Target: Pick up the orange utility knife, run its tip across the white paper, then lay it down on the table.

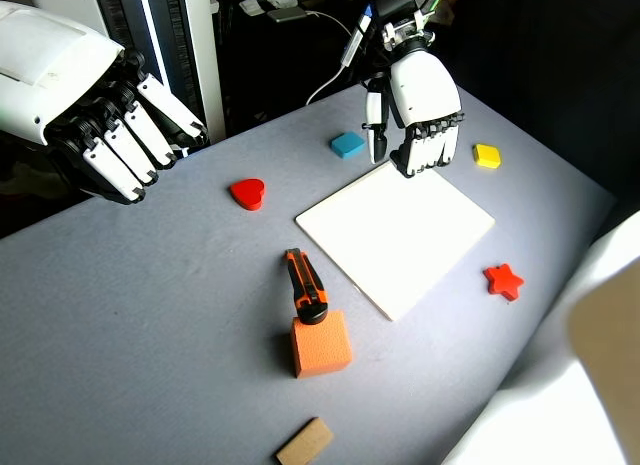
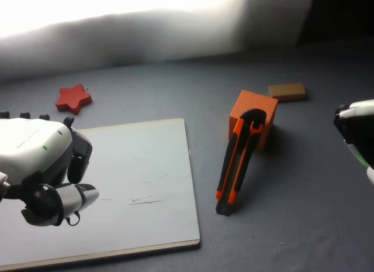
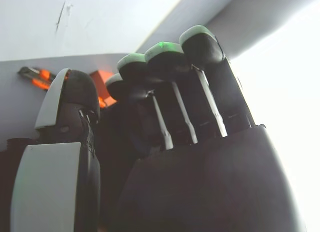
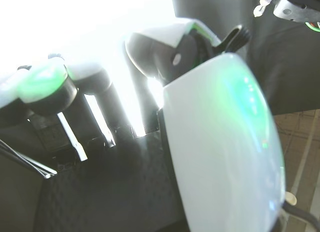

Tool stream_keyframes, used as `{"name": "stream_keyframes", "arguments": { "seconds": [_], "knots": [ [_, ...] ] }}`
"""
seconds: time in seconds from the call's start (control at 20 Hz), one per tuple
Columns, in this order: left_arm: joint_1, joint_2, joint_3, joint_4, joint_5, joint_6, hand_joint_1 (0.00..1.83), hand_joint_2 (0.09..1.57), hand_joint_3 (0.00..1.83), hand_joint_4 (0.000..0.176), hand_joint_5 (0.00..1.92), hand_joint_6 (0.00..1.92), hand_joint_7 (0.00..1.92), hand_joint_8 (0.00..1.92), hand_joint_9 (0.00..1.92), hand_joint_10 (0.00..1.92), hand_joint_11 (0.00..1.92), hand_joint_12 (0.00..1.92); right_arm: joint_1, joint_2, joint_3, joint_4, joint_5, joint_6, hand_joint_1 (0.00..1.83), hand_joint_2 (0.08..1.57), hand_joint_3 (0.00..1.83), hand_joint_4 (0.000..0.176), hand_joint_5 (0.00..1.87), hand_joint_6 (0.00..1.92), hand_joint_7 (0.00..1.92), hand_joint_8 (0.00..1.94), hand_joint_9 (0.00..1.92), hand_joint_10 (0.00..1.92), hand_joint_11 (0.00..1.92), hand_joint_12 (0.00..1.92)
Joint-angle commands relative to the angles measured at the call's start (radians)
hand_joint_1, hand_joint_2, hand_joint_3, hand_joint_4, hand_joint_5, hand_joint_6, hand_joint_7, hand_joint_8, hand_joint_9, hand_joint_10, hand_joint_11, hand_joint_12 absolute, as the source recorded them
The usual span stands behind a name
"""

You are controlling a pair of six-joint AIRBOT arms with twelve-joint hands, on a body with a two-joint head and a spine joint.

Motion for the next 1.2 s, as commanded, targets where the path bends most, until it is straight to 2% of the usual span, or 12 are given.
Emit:
{"name": "stream_keyframes", "arguments": {
  "seconds": [0.0,0.05,0.3,0.35,0.45,0.55,0.65,0.85,1.0,1.05,1.1,1.15],
  "knots": [
    [-0.01,0.002,0.004,0.05,-0.079,-0.002,0.23,1.18,0.21,0.015,0.0,0.04,0.04,0.05,0.03,0.12,0.0,0.37,0.007,0.007,-0.002,0.007,0.115,0.002,0.09,1.1,0.24,0.0,0.0,0.02,0.0,0.01,0.0,0.01,0.0,0.0],
    [-0.01,0.002,0.004,0.05,-0.083,-0.003,0.21,1.28,0.02,0.012,0.01,0.0,0.05,0.0,0.05,0.02,0.0,0.26,0.007,0.008,-0.002,0.007,0.115,0.001,0.07,1.2,0.05,0.0,0.0,0.0,0.0,0.0,0.0,0.0,0.0,0.0],
    [-0.009,0.003,0.013,0.047,-0.085,-0.007,0.17,1.28,0.0,0.015,0.0,0.0,0.04,0.0,0.03,0.0,0.0,0.2,0.013,0.007,0.0,-0.013,0.141,-0.01,0.14,1.2,0.02,0.0,0.0,0.0,0.0,0.0,0.0,0.0,0.0,0.0],
    [-0.009,0.003,0.014,0.047,-0.085,-0.009,0.17,1.28,0.0,0.016,0.0,0.0,0.05,0.0,0.05,0.01,0.0,0.26,0.014,0.006,0.0,-0.014,0.155,-0.01,0.12,1.2,0.02,0.0,0.0,0.0,0.0,0.0,0.0,0.0,0.0,0.0],
    [-0.008,0.003,0.013,0.039,-0.086,-0.009,0.15,1.28,0.0,0.017,0.0,0.0,0.03,0.0,0.03,0.0,0.0,0.17,0.024,-0.002,0.008,-0.02,0.146,-0.009,0.19,1.17,0.01,0.0,0.0,0.0,0.0,0.0,0.0,0.0,0.0,0.0],
    [-0.004,0.004,0.007,0.034,-0.091,-0.012,0.15,1.28,0.0,0.018,0.0,0.0,0.03,0.0,0.05,0.01,0.0,0.21,0.071,-0.042,0.042,-0.093,0.09,-0.008,0.81,1.07,0.0,0.0,0.0,0.0,0.0,0.0,0.0,0.0,0.0,0.0],
    [0.0,0.004,0.002,0.033,-0.093,-0.02,0.16,1.28,0.0,0.021,0.0,0.0,0.04,0.0,0.05,0.0,0.0,0.23,0.155,-0.097,0.097,-0.157,-0.077,0.0,1.12,1.0,0.0,0.0,0.0,0.0,0.0,0.0,0.0,0.0,0.0,0.0],
    [-0.003,0.006,0.007,0.031,-0.096,-0.023,0.11,1.29,0.0,0.022,0.0,0.0,0.03,0.01,0.04,0.0,0.0,0.17,0.295,-0.195,0.184,-0.254,-0.328,0.058,1.1,1.04,0.0,0.0,0.0,0.0,0.0,0.0,0.0,0.0,0.0,0.0],
    [0.007,0.011,0.01,0.03,-0.098,-0.023,0.11,1.29,0.0,0.021,0.0,0.0,0.03,0.01,0.04,0.0,0.0,0.16,0.286,-0.274,0.248,-0.33,-0.342,0.06,1.1,1.05,0.0,0.0,0.0,0.0,0.0,0.0,0.0,0.0,0.0,0.0],
    [0.009,0.015,0.01,0.031,-0.098,-0.023,0.13,1.29,0.0,0.018,0.0,0.0,0.02,0.0,0.02,0.0,0.0,0.08,0.277,-0.294,0.264,-0.332,-0.337,0.06,1.09,1.06,0.0,0.0,0.0,0.0,0.0,0.0,0.0,0.0,0.0,0.0],
    [0.01,0.015,0.012,0.031,-0.098,-0.023,0.12,1.29,0.0,0.016,0.0,0.0,0.03,0.0,0.04,0.01,0.0,0.18,0.269,-0.314,0.282,-0.343,-0.321,0.062,1.1,1.09,0.0,0.0,0.0,0.0,0.0,0.0,0.0,0.0,0.0,0.0],
    [0.014,0.017,0.013,0.031,-0.088,-0.021,0.1,1.3,0.0,0.018,0.0,0.0,0.02,0.0,0.03,0.0,0.0,0.18,0.261,-0.33,0.298,-0.396,-0.297,0.088,1.09,1.11,0.0,0.0,0.0,0.0,0.0,0.0,0.0,0.0,0.0,0.0]
  ]
}}
